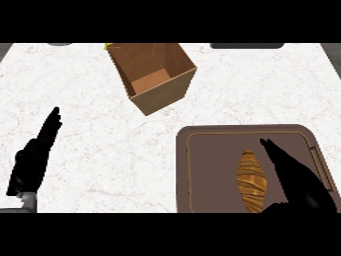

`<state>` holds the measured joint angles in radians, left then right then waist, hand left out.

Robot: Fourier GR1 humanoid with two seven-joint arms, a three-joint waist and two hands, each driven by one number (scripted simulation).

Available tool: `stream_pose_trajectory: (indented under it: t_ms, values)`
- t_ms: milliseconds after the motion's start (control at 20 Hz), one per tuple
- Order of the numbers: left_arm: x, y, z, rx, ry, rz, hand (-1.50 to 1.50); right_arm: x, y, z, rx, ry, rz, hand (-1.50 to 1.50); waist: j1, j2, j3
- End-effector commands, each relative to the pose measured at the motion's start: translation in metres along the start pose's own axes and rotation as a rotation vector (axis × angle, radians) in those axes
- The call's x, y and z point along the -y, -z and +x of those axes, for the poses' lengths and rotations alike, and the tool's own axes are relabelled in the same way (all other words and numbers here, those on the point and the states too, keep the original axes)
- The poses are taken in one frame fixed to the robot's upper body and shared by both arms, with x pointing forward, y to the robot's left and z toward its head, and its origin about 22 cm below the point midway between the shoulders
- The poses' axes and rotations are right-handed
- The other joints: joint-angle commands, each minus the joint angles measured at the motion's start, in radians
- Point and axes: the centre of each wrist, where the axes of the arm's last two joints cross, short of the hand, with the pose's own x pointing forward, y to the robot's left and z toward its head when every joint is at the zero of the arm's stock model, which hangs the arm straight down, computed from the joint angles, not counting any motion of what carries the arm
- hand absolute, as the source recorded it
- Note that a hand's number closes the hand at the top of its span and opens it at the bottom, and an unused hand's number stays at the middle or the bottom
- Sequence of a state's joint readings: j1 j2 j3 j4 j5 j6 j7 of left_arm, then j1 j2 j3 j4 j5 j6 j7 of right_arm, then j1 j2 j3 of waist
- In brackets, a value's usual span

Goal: Pick the croissant from the tray and place it in the cardboard box

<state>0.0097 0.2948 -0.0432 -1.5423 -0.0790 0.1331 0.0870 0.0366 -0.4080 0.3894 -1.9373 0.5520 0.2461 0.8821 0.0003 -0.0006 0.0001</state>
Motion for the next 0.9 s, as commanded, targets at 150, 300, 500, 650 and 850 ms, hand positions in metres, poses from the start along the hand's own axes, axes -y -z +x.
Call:
stream_pose_trajectory:
  t_ms: [150, 300, 500, 650, 850]
  values:
    - [-0.003, -0.009, 0.002, 0.006, 0.021, 0.002, 0.0, -0.001, 0.01, 0.005, 0.012, 0.001, -0.009, -1.5, 0.001, 0.0, 0.0]
    - [0.01, 0.007, 0.003, -0.011, 0.001, 0.012, 0.0, -0.004, 0.023, 0.01, -0.007, 0.019, -0.006, -1.5, 0.0, 0.001, 0.0]
    - [-0.011, 0.008, 0.014, 0.002, -0.003, 0.004, 0.0, -0.009, 0.014, 0.006, 0.005, 0.015, 0.005, -1.5, 0.0, 0.0, 0.0]
    - [0.015, 0.0, -0.005, 0.017, 0.003, 0.016, 0.0, -0.029, 0.026, -0.002, -0.007, 0.0, 0.008, -1.5, 0.0, 0.001, 0.0]
    - [0.018, 0.003, 0.014, 0.013, 0.001, 0.005, 0.0, -0.032, 0.019, -0.013, 0.005, -0.013, 0.022, -1.5, -0.002, 0.0, 0.0]
